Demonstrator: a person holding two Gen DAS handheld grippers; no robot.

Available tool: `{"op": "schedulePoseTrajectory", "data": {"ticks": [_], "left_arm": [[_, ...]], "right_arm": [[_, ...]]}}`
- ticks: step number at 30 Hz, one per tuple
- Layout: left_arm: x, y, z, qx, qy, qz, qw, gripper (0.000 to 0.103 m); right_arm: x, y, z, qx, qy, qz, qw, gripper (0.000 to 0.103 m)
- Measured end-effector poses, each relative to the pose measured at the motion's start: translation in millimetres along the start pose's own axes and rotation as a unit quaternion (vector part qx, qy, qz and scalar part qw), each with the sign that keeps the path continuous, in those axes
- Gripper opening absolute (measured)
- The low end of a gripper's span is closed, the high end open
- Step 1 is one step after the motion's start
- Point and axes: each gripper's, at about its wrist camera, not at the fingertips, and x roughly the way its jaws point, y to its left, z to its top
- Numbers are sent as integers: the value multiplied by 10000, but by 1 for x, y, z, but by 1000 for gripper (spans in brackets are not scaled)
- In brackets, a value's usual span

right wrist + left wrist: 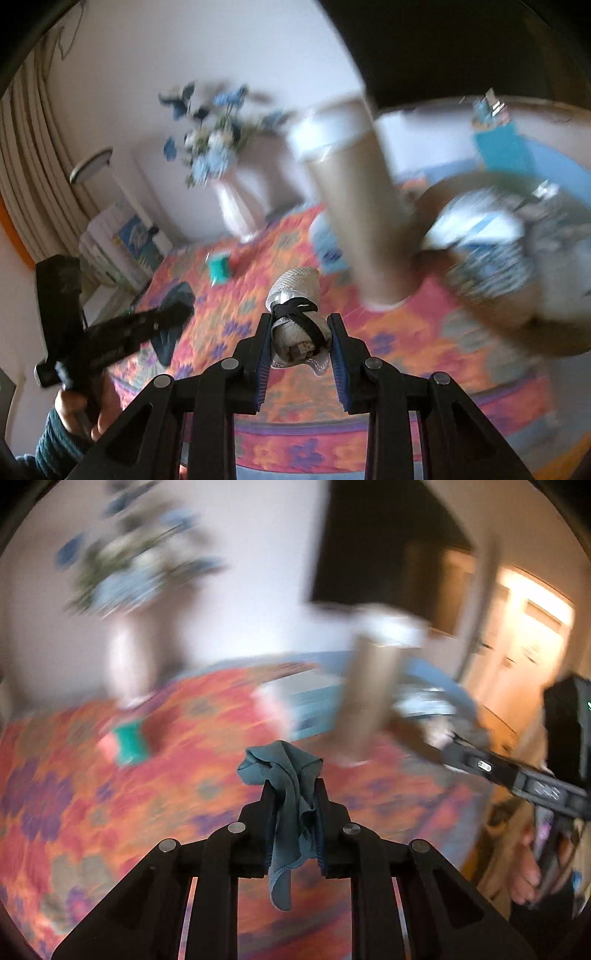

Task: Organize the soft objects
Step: 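Carry the cloth and sock item to the glass table and release both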

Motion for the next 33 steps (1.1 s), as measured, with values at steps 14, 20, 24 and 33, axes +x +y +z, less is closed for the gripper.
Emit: {"op": "schedulePoseTrajectory", "data": {"ticks": [14, 20, 24, 33], "left_arm": [[79, -173, 92, 1127, -374, -1144, 9863, 14], [139, -184, 142, 617, -366, -931, 9931, 17], [172, -184, 149, 443, -65, -826, 9956, 50], [141, -177, 121, 259, -277, -1326, 9904, 101]], "right_arm": [[-92, -145, 61, 1313, -1055, -1262, 9776, 28], [-65, -191, 93, 1833, -568, -1446, 9707, 29], [-50, -210, 99, 2041, -306, -1641, 9646, 67], [-85, -219, 67, 2306, -566, -1347, 9620, 69]]}}
